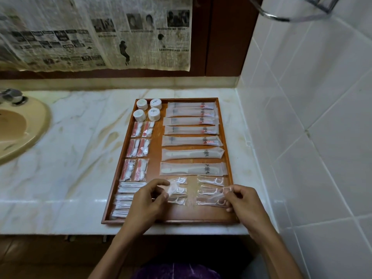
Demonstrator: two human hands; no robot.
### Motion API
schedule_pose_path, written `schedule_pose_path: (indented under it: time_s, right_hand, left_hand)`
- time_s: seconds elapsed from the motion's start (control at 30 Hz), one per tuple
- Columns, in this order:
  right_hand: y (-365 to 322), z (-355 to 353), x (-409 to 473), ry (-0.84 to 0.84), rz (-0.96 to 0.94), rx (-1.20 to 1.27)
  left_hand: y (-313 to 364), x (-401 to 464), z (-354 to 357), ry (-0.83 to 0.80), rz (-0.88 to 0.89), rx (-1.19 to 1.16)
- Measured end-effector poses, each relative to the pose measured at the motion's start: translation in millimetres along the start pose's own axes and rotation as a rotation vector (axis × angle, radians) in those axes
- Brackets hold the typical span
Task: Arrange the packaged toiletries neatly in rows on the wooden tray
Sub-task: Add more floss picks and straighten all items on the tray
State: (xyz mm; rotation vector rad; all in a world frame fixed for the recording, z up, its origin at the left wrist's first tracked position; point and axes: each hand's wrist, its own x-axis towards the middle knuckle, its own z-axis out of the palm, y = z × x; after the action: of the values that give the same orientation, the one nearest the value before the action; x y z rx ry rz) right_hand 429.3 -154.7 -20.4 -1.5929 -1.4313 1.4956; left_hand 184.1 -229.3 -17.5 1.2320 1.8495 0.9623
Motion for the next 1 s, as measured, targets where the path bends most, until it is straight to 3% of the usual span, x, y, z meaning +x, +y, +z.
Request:
schedule_pose_path:
  time_s: [0.17,0.37,0.57,0.73,1.0]
  right_hand:
    - [-2.8,-2.9,-2.6,-0.024,-0.023,0.029]
    - [4.0,7.5,-7.0,0.054,-0.062,-0.252]
    - [-0.8,6.2,-9.2,-0.06,-0.045,-0.347]
    - [-1.1,4.8,-8.2,-0.168,-0.053,-0.433]
    - [-1.0,5.8,-6.8,-0.046,-0.019,-0.676]
  left_hand:
    - [7.2,0.2,-1.4,-0.055,0.084,0.118]
    - [5.6,2.2,5.5,-0.156,0.222,0.425]
    - [1.7,2.8,12.8,-0.265,0.257,0.592]
    - [-2.1,2.5,16.6,-0.266,0.24,0.651]
    - [-9.2,1.5,16.8,-0.218,0.269,0.722]
